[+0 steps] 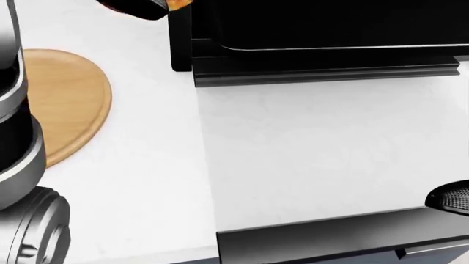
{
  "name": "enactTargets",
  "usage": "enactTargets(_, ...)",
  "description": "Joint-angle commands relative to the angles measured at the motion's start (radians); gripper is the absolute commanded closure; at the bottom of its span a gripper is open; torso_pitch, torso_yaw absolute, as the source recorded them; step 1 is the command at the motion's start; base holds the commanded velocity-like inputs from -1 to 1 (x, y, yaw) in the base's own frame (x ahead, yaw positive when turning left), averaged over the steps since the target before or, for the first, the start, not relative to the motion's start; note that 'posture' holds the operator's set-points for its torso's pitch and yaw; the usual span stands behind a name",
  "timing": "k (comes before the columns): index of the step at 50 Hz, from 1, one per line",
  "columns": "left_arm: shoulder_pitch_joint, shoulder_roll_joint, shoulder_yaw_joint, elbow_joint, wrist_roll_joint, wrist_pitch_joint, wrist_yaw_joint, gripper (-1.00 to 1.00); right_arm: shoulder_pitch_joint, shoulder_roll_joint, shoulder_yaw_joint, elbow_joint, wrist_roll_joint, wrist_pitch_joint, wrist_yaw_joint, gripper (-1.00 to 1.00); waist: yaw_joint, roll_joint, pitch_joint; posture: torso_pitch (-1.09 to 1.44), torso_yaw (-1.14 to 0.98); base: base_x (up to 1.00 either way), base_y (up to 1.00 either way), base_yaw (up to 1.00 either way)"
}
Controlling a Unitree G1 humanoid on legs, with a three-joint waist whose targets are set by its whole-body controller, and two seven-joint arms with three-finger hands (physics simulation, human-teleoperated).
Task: Place the scone on the tray of the toaster oven.
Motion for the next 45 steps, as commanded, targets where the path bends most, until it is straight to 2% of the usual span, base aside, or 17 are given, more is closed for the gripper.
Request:
enactTargets(1,-0.040,-0.002,0.006,0.002,-0.011,-0.017,0.041,1.00,-0.005,-0.011,-0.031,0.000,-0.014,-0.023,0.002,-1.00,0.000,-0.002,-0.023,0.00,0.00,0.00,0.00,0.00)
enactTargets(7,-0.057,-0.032,-0.009,0.047,-0.035,-0.033,0.082,1.00,-0.012,-0.004,-0.010,0.000,-0.029,-0.022,0.002,-1.00,-0.001,-0.005,-0.023,0.00,0.00,0.00,0.00,0.00)
enactTargets(12,-0.058,-0.061,-0.025,0.041,-0.035,-0.017,0.084,1.00,-0.002,0.002,-0.043,0.000,-0.013,-0.014,0.013,-1.00,0.002,-0.007,-0.023,0.00,0.00,0.00,0.00,0.00)
enactTargets(19,-0.056,-0.103,-0.031,0.118,-0.071,-0.069,0.150,1.00,0.011,0.004,-0.076,0.000,0.007,-0.013,0.021,-1.00,0.003,-0.010,-0.023,0.00,0.00,0.00,0.00,0.00)
enactTargets(21,-0.065,-0.114,-0.032,0.143,-0.083,-0.079,0.170,1.00,0.001,0.003,-0.063,0.000,0.002,-0.010,0.016,-1.00,0.004,-0.011,-0.024,0.00,0.00,0.00,0.00,0.00)
enactTargets(24,-0.066,-0.125,-0.038,0.174,-0.099,-0.100,0.196,1.00,0.003,0.004,-0.078,0.000,0.010,-0.003,0.019,-1.00,0.004,-0.013,-0.025,0.00,0.00,0.00,0.00,0.00)
enactTargets(28,-0.076,-0.137,-0.037,0.220,-0.123,-0.123,0.232,1.00,-0.003,0.007,-0.061,0.000,-0.004,-0.002,0.018,-1.00,0.004,-0.014,-0.026,0.00,0.00,0.00,0.00,0.00)
enactTargets(37,-0.101,-0.162,-0.041,0.342,-0.179,-0.185,0.320,1.00,0.016,0.015,-0.090,0.000,0.004,-0.003,0.034,-1.00,0.005,-0.017,-0.029,0.00,0.00,0.00,0.00,0.00)
enactTargets(45,-0.131,-0.178,-0.048,0.416,-0.212,-0.219,0.360,1.00,0.038,0.019,-0.116,0.000,0.012,-0.007,0.045,-1.00,0.003,-0.017,-0.032,0.00,0.00,0.00,0.00,0.00)
